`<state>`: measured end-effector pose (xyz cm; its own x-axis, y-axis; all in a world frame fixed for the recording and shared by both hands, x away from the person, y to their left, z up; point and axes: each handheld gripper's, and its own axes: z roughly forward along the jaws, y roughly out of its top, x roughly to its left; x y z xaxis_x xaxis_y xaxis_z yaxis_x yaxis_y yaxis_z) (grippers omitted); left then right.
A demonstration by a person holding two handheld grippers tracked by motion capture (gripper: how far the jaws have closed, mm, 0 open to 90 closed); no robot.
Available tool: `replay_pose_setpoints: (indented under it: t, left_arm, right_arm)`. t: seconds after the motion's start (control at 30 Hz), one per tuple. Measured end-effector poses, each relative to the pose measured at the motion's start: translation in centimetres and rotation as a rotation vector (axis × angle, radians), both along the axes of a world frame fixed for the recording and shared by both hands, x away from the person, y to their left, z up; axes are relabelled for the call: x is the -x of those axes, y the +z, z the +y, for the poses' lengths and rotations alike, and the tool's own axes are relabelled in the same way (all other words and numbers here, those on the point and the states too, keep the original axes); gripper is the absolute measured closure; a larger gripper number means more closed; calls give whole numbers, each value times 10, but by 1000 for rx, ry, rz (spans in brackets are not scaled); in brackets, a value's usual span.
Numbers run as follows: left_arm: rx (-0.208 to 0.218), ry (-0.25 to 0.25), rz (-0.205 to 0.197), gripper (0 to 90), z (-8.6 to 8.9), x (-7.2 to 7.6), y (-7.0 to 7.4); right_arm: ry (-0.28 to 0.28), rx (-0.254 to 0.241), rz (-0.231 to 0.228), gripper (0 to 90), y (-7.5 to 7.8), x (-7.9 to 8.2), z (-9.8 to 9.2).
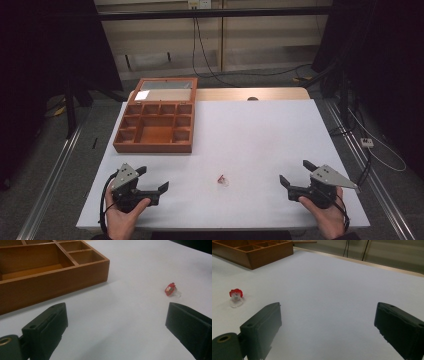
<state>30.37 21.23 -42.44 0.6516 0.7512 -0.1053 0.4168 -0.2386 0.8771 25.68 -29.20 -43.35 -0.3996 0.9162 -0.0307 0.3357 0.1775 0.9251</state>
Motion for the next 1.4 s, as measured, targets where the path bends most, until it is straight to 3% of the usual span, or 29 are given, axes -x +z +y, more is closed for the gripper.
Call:
replay_pose_setpoints:
  t: [0.23, 0.37, 0.97, 1.07, 1.13, 1.27, 1.3, 1.4]
  left_arm:
    - [18, -1, 23, 40, -2, -2, -1]
    - [0, 4, 22, 40, -1, -2, -1]
    - [-5, -47, 34, 40, -13, -4, 2]
    - [5, -77, 34, 40, -18, -4, 4]
    - [42, -99, 48, 40, -18, -4, 6]
    - [6, -103, 33, 33, -23, -4, 8]
    - [16, -110, 34, 33, -26, -4, 9]
    - [-29, -112, 21, 38, -32, -5, 12]
  right_arm:
    - [-4, -10, 8, 65, -1, 0, -2]
    - [-3, -15, 12, 65, -1, 0, -3]
    - [-1, -24, 26, 60, -1, -1, -3]
    - [0, -20, 24, 60, -1, -1, -2]
    - [1, -19, 22, 60, 0, 0, -1]
    - [6, -25, 21, 58, 0, 0, -2]
    - [7, -25, 21, 58, 0, 0, -2]
    - [6, -27, 25, 58, -1, -1, -2]
